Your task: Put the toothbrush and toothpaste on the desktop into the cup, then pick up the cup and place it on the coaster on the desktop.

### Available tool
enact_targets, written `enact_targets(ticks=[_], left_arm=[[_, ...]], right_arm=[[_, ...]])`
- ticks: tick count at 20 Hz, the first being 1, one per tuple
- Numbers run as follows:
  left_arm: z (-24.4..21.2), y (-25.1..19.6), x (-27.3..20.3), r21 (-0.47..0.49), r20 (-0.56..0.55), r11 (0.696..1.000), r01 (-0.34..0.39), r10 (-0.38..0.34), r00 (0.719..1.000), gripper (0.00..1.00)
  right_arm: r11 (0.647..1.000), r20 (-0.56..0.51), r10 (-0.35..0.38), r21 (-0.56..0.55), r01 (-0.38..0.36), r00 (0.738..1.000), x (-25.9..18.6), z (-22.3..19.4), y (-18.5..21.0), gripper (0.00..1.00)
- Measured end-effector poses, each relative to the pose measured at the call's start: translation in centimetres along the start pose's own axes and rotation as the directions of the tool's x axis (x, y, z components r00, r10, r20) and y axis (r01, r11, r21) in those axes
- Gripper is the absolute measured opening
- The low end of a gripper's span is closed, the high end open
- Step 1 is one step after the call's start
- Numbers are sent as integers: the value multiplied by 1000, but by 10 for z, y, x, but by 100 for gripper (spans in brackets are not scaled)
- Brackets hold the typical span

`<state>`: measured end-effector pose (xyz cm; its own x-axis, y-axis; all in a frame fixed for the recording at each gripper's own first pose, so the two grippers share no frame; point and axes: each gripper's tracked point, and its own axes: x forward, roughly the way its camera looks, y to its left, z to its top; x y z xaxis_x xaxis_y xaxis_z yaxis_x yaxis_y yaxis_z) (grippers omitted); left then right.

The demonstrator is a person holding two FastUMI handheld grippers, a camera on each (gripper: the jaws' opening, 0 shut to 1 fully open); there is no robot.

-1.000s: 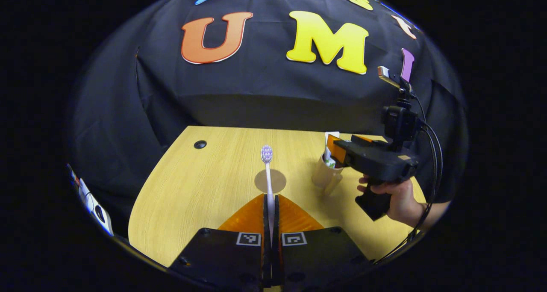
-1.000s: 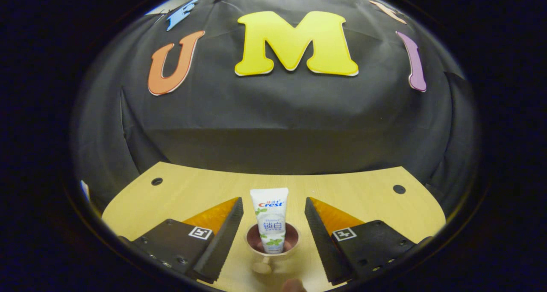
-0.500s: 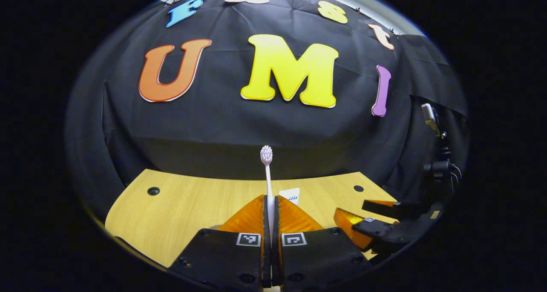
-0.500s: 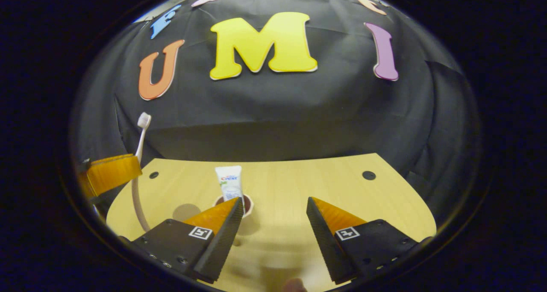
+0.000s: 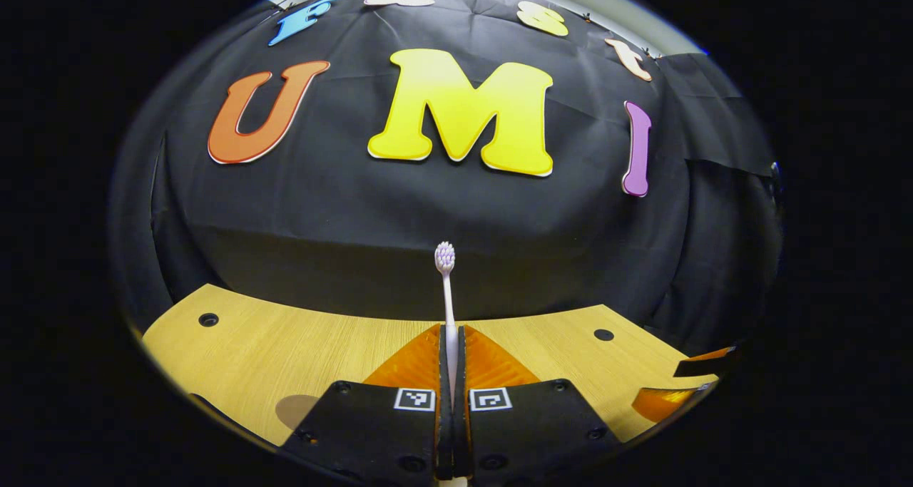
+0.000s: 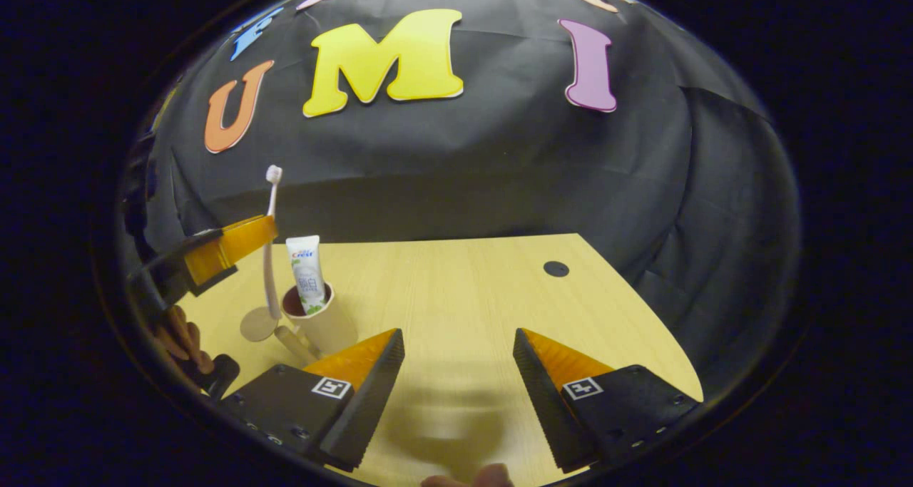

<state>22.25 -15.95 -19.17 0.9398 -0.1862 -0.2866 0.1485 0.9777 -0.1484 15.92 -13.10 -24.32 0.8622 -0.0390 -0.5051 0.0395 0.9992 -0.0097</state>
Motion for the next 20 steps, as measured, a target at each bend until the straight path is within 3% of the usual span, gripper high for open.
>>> enact_targets(ticks=[4,14,20], left_arm=[[-10,1,9,17,27,999,-31,31,999,4],[7,-10,18,47,120,999,-4,-2,993,4],[-17,0,28,40,98,999,-37,33,995,4]], right_arm=[[999,-26,21,-38,-22,999,-4,-13,-2,91],[1000,-66,26,5,-26,997,1,-23,-1,91],[1000,-93,27,-6,-28,995,4,-35,-1,91]])
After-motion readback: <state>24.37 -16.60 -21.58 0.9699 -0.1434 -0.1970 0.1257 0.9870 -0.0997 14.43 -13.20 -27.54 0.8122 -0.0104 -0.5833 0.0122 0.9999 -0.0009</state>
